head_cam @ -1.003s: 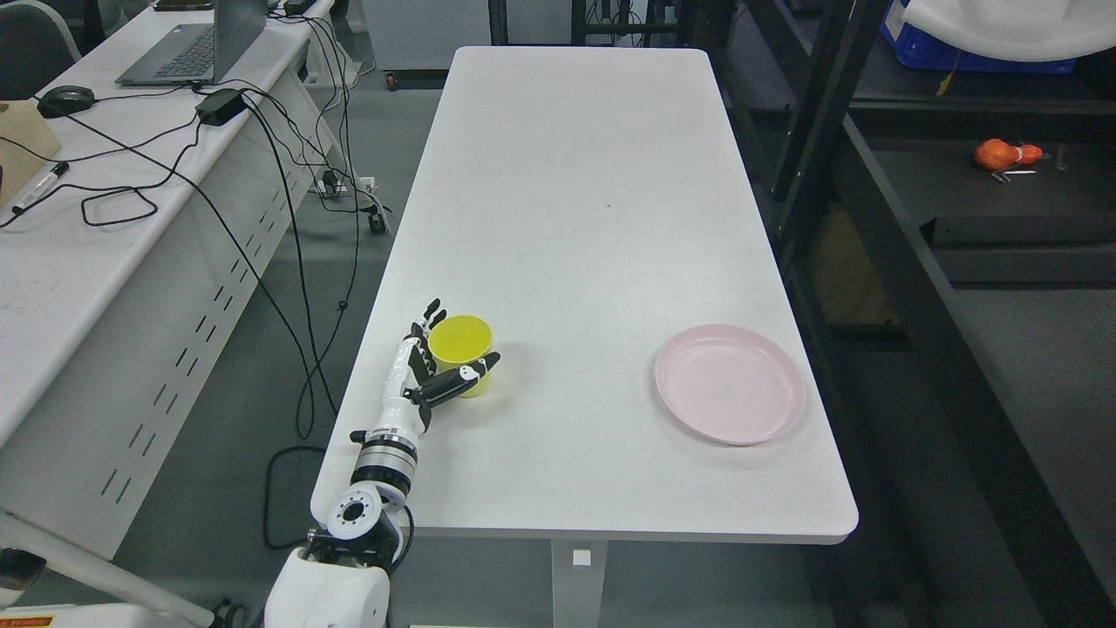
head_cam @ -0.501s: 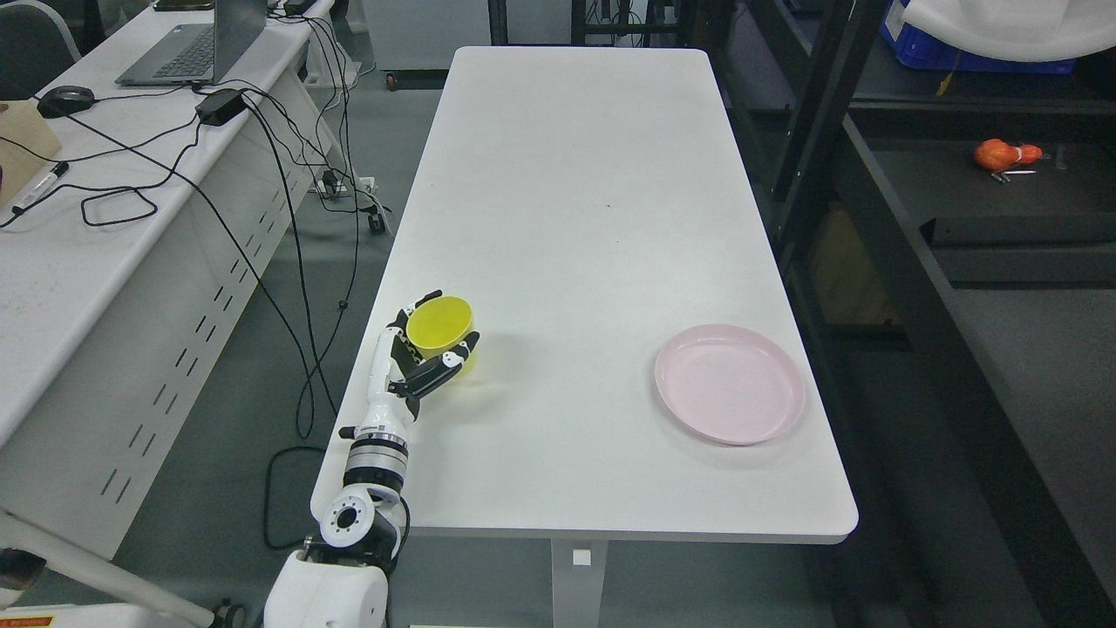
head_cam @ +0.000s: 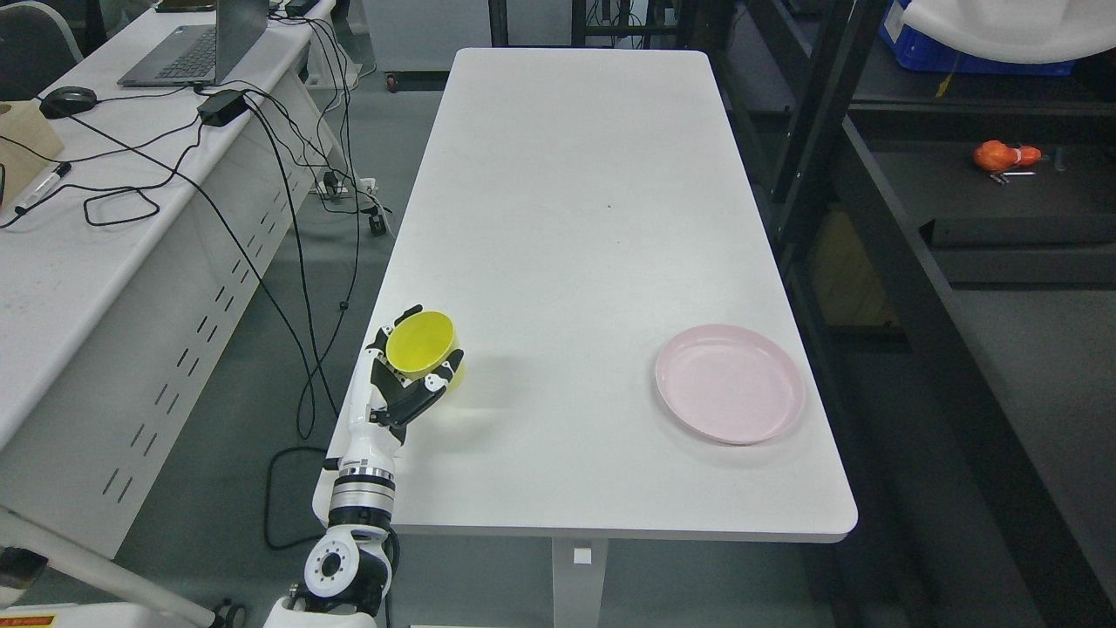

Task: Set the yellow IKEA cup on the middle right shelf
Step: 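Close the left hand around the yellow cup and grip it, then lift the yellow cup with the left hand while turning toward the shelves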

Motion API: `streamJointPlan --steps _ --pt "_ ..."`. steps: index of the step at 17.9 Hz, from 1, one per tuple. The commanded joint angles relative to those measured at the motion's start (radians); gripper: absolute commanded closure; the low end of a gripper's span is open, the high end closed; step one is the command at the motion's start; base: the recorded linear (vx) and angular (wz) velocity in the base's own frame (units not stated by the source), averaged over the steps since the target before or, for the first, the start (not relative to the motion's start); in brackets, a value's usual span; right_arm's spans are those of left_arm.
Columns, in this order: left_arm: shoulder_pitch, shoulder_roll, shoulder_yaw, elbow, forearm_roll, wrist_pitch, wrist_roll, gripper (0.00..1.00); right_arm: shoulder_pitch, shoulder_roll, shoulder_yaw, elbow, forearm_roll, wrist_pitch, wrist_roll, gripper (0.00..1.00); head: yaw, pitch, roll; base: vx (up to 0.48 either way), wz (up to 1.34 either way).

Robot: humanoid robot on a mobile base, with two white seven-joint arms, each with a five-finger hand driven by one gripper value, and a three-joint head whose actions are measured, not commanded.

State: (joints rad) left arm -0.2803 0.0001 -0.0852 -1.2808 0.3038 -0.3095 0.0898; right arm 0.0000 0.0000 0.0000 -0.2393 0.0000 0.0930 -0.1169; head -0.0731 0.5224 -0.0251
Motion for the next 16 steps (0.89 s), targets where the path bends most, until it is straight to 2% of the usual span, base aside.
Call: streamJointPlan --steps 1,6,16 --pt "0.061 0.017 0.007 -0.184 0.004 -0.002 0.001 1.0 0.014 -0.017 0.017 0.0 -0.025 0.001 0.0 0.01 0.0 0.0 0.0 -0.011 0.0" --pt "0.076 0.017 0.004 -0.27 0.004 0.004 0.002 1.0 0.014 -0.017 0.017 0.0 -0.025 0.001 0.0 0.01 0.0 0.0 0.0 -0.04 0.06" --pt "0.105 0.017 -0.037 -0.331 0.004 0.004 0.002 0.99 0.014 -0.017 0.017 0.0 -0.025 0.001 0.0 0.01 0.0 0.0 0.0 -0.107 -0.02"
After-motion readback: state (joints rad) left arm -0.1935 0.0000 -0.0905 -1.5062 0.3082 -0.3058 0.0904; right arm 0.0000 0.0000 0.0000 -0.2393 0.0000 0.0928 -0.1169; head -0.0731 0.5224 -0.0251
